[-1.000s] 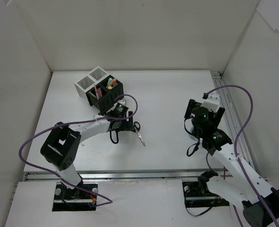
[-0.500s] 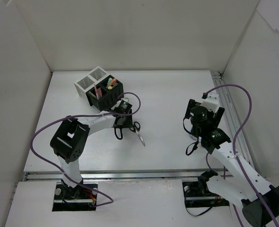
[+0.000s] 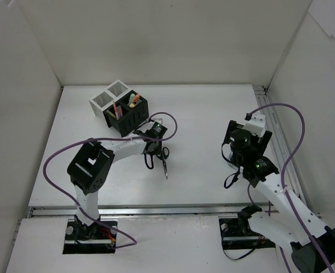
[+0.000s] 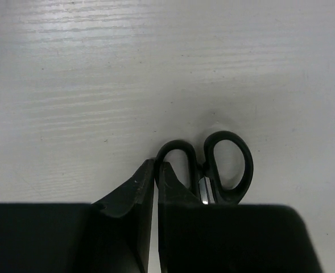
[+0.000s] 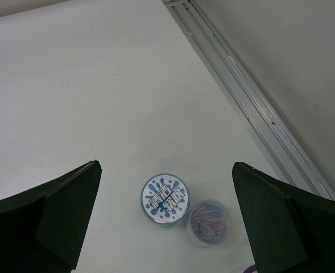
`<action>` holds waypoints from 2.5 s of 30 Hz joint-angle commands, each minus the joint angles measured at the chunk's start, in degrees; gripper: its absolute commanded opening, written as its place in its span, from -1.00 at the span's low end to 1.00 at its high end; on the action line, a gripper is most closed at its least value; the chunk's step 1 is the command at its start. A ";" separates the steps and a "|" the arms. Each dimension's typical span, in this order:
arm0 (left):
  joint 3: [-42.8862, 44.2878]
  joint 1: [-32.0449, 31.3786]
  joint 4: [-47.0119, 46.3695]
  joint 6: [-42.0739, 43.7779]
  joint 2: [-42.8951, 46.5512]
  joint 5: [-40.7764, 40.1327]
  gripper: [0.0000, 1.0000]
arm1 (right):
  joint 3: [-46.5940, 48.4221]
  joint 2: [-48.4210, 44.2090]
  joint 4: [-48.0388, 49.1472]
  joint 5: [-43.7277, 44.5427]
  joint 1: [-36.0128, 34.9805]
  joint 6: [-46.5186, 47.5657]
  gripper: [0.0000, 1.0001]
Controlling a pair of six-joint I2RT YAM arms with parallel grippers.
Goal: Sort the stationery into containers
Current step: Pick up the scissors from the center of the board, then place the scissors in the storage box.
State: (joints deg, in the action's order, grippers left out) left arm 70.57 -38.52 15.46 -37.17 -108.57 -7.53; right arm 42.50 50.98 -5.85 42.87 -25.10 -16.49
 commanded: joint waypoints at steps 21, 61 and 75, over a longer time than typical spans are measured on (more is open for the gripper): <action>-1.22 20.03 -38.03 31.35 33.26 -8.55 -1.00 | 0.30 1.22 3.38 2.74 0.49 1.55 0.96; -2.09 39.40 -64.86 30.05 7.58 -1.97 -0.31 | -5.58 1.93 -9.16 -6.74 10.24 -13.82 0.96; 2.90 37.12 -39.13 25.21 23.48 12.18 0.99 | -1.82 11.49 -14.90 -23.18 16.32 -14.37 0.96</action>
State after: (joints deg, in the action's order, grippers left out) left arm 67.24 0.05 -30.76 -10.72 -91.09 -1.23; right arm 36.80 56.51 -21.23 22.76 -9.17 -31.88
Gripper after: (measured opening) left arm 0.993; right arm 0.979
